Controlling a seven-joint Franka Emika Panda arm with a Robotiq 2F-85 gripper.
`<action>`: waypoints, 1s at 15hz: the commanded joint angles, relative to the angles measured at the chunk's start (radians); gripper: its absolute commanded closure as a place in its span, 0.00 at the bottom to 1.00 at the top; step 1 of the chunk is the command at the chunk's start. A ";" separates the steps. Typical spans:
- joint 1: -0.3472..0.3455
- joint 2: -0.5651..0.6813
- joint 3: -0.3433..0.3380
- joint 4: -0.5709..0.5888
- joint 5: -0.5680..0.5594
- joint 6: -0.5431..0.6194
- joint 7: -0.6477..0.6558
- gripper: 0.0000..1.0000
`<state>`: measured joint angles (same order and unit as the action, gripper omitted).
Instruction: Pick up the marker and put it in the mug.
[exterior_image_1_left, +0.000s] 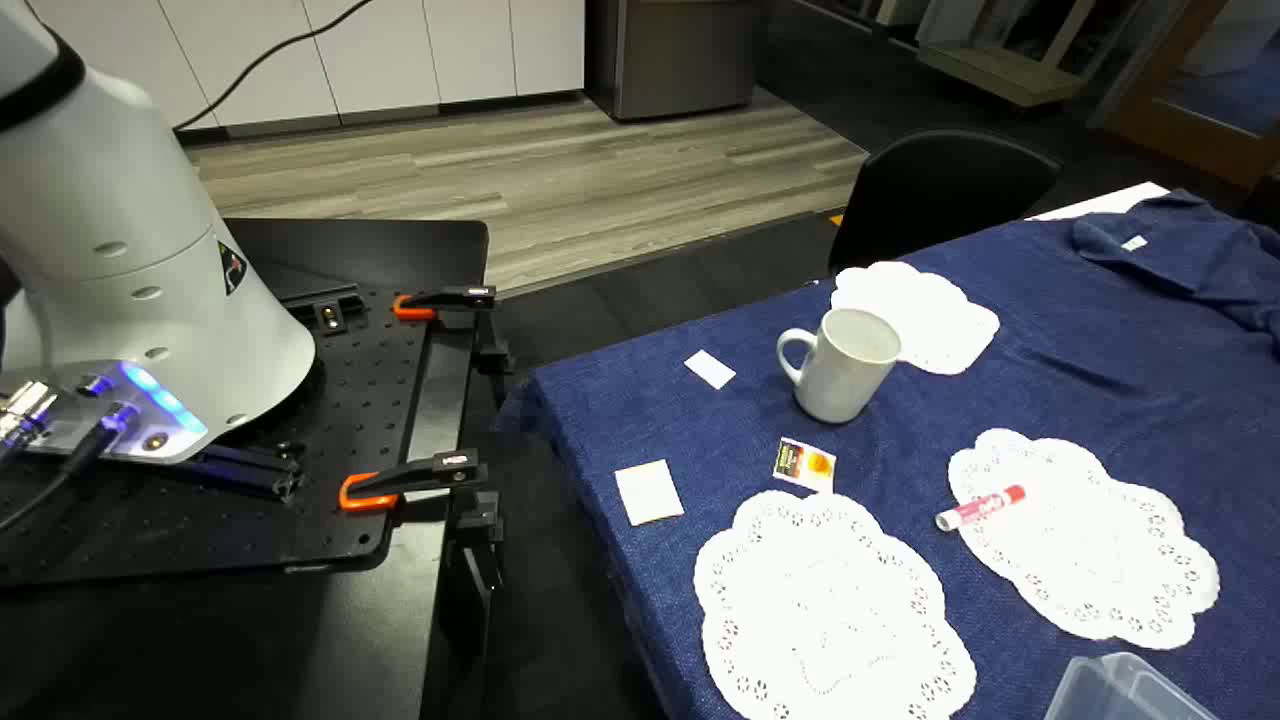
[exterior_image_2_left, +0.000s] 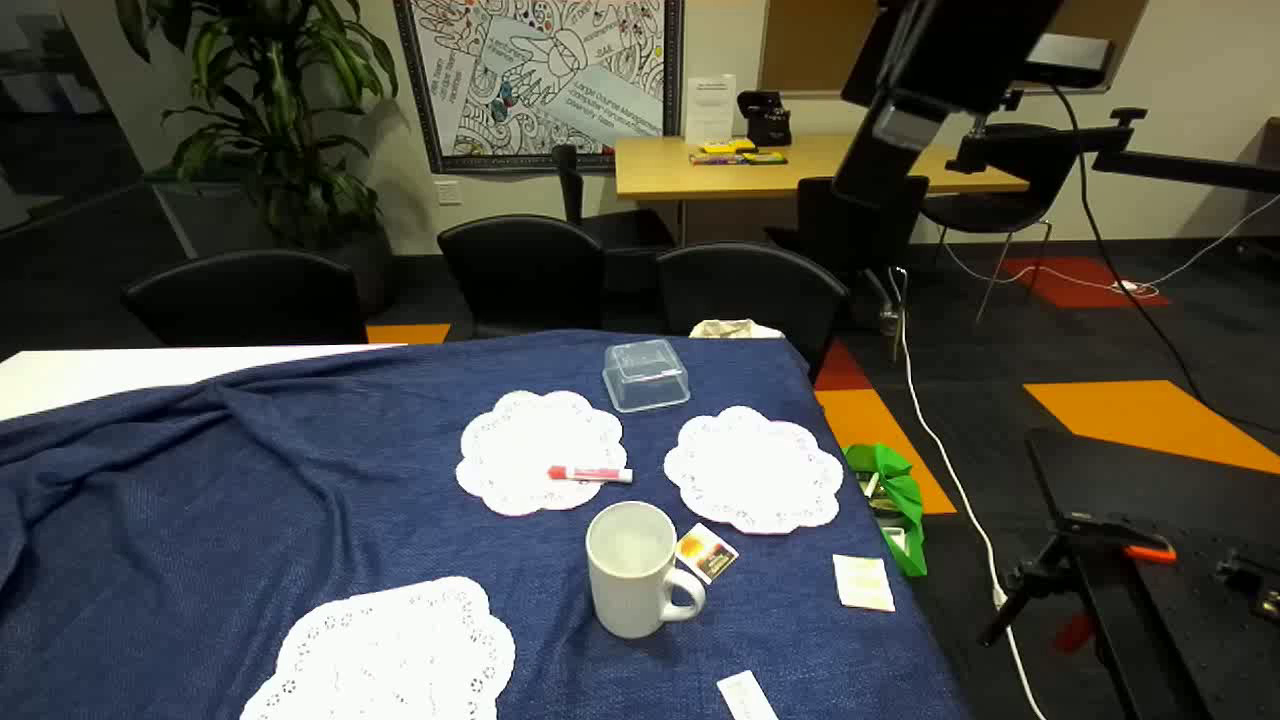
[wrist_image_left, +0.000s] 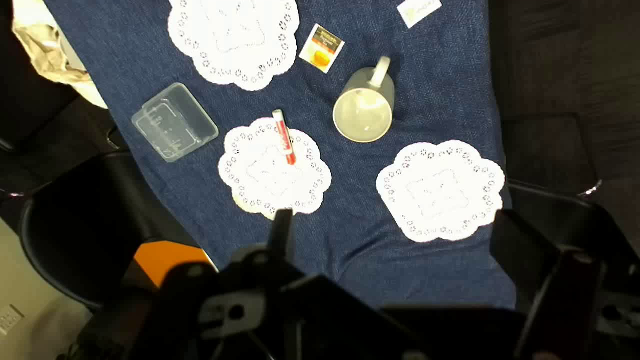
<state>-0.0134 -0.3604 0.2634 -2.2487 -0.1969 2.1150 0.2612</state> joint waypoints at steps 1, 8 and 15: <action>0.030 0.003 -0.026 0.002 -0.012 -0.004 0.009 0.00; 0.021 0.000 -0.054 0.009 -0.018 -0.002 -0.025 0.00; -0.014 0.061 -0.268 0.090 0.008 -0.022 -0.337 0.00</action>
<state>-0.0141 -0.3551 0.0679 -2.2269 -0.1970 2.1149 0.0587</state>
